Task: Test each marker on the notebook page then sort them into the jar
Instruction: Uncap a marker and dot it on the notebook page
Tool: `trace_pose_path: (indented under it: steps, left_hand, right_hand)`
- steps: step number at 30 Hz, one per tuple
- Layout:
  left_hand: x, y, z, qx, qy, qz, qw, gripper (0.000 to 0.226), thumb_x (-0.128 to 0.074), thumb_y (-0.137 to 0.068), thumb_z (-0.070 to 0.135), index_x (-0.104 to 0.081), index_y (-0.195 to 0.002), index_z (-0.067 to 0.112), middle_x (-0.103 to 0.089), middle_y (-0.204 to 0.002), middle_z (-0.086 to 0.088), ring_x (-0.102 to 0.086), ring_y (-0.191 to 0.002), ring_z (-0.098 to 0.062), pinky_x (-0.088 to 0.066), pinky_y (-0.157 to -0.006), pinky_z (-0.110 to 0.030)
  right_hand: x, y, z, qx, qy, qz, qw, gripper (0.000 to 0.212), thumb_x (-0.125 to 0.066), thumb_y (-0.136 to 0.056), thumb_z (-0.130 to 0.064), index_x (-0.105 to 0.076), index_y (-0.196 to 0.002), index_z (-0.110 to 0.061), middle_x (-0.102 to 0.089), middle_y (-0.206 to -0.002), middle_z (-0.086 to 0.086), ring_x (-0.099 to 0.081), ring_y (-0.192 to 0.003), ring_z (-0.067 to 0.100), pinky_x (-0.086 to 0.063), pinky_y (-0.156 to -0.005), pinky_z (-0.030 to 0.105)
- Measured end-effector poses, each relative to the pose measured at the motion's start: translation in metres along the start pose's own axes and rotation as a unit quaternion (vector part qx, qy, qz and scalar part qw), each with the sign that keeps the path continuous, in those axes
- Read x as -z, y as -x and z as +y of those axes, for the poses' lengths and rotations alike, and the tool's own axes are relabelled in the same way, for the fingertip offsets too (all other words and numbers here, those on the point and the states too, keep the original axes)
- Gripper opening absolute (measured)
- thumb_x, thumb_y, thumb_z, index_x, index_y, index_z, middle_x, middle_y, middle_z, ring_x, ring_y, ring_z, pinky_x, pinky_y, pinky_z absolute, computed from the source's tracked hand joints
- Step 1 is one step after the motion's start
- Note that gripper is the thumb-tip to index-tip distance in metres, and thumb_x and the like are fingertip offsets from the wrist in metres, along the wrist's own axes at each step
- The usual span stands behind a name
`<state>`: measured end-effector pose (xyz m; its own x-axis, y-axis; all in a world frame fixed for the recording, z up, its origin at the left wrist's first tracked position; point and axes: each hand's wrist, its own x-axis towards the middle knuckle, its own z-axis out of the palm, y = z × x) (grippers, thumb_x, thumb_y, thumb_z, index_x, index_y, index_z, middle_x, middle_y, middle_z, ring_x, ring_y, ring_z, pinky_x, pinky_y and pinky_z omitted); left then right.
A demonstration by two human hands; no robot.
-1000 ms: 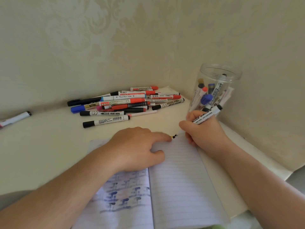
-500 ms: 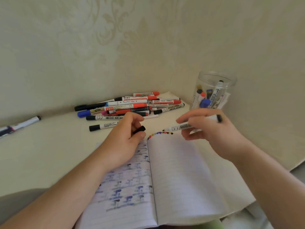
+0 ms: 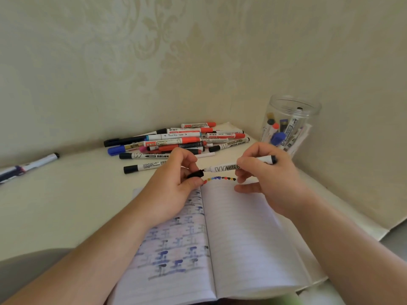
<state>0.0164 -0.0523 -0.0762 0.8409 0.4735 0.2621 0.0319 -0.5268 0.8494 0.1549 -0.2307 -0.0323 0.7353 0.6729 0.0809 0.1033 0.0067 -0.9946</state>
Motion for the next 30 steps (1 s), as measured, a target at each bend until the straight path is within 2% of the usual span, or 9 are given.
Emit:
trace_pose_path:
  steps: [5,11,16,20,23,27,30]
  left_hand:
    - [0.0,-0.001,-0.001,0.0,0.001,-0.001,1.0,0.042,-0.071,-0.095,0.012,-0.047,-0.109,0.043,-0.064,-0.101,0.016,-0.068,-0.098,-0.007,-0.052,-0.091,-0.026]
    - [0.001,0.001,0.0,-0.004,0.022,0.005,1.0,0.045,-0.07,-0.093,0.001,-0.049,-0.107,0.038,-0.065,-0.099,0.014,-0.069,-0.1,-0.004,-0.049,-0.087,-0.016]
    - [0.001,0.002,0.002,-0.003,0.054,-0.004,0.999,0.041,-0.067,-0.095,-0.002,-0.049,-0.107,0.032,-0.067,-0.1,0.012,-0.074,-0.099,-0.009,-0.055,-0.094,-0.034]
    - [0.001,0.002,0.003,0.004,0.073,-0.003,0.997,0.036,-0.063,-0.098,-0.001,-0.05,-0.109,0.03,-0.066,-0.103,0.005,-0.075,-0.097,-0.011,-0.058,-0.091,-0.036]
    - [0.001,0.002,0.003,0.006,0.072,-0.007,0.997,0.035,-0.062,-0.098,-0.002,-0.052,-0.107,0.031,-0.066,-0.103,0.005,-0.076,-0.097,-0.012,-0.059,-0.089,-0.037]
    - [0.0,0.002,0.003,0.007,0.075,-0.008,0.997,0.036,-0.063,-0.096,-0.006,-0.058,-0.102,0.029,-0.064,-0.097,0.001,-0.077,-0.091,-0.014,-0.059,-0.082,-0.031]
    - [-0.002,0.002,0.002,0.019,0.09,0.001,0.996,0.035,-0.063,-0.095,-0.008,-0.063,-0.101,0.026,-0.063,-0.096,-0.003,-0.077,-0.088,-0.016,-0.06,-0.073,-0.027]
  right_hand:
    - [0.001,-0.002,-0.001,-0.005,0.006,-0.017,1.0,0.021,-0.071,-0.094,-0.007,-0.067,-0.075,-0.013,-0.069,-0.074,0.014,-0.066,-0.073,0.024,-0.064,-0.078,0.06]
    - [0.002,-0.006,-0.002,-0.028,0.022,-0.027,0.999,0.01,-0.078,-0.09,-0.009,-0.074,-0.082,-0.013,-0.061,-0.068,0.007,-0.057,-0.063,0.016,-0.064,-0.071,0.047]
    - [0.006,-0.006,-0.001,-0.031,0.058,-0.043,0.997,0.008,-0.083,-0.086,-0.011,-0.079,-0.086,-0.018,-0.066,-0.068,0.005,-0.057,-0.063,0.017,-0.063,-0.068,0.041]
    - [0.006,-0.004,-0.003,0.025,0.135,-0.041,0.99,0.013,-0.084,-0.086,-0.02,-0.078,-0.091,-0.03,-0.069,-0.073,0.021,-0.062,-0.062,0.02,-0.063,-0.068,0.037]
    - [0.006,-0.005,-0.004,0.048,0.173,-0.041,0.983,0.014,-0.082,-0.088,-0.023,-0.077,-0.091,-0.035,-0.071,-0.073,0.016,-0.065,-0.059,0.017,-0.06,-0.062,0.034]
    - [-0.001,-0.01,-0.007,0.017,0.146,-0.044,0.988,0.008,-0.079,-0.092,-0.016,-0.077,-0.089,-0.023,-0.074,-0.071,0.01,-0.061,-0.058,0.02,-0.059,-0.061,0.038]
    - [-0.009,-0.014,-0.008,-0.001,0.148,-0.04,0.988,0.01,-0.077,-0.094,-0.019,-0.075,-0.085,-0.02,-0.075,-0.072,0.009,-0.056,-0.057,0.019,-0.05,-0.054,0.033]
